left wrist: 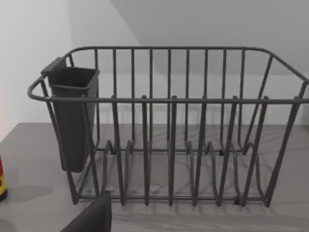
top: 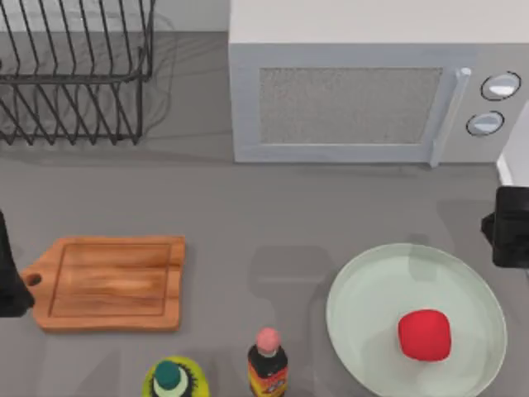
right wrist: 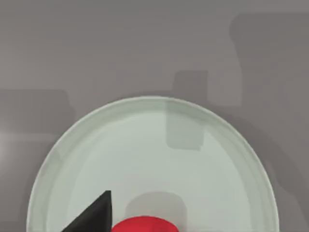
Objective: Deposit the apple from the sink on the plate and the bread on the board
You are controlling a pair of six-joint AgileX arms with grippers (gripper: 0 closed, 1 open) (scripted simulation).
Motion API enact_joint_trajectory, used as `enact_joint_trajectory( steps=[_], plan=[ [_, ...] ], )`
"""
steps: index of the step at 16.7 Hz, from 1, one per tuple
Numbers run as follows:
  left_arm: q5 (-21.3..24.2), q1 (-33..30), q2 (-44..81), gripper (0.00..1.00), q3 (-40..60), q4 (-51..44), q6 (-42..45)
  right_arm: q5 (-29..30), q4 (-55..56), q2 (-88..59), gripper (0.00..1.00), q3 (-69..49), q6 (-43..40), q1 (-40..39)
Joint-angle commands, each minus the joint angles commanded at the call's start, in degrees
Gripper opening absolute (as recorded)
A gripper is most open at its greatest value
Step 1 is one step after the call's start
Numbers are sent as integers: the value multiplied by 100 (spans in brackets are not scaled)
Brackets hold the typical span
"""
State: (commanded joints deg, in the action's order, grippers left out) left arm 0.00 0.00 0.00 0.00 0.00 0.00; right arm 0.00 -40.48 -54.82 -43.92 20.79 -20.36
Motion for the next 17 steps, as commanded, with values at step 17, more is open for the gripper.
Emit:
enact_joint_trajectory(
  steps=[17],
  plan=[
    [0,0,0,100,0,0,0,0,4048,5482,100,4392,-2079,2036]
  ],
)
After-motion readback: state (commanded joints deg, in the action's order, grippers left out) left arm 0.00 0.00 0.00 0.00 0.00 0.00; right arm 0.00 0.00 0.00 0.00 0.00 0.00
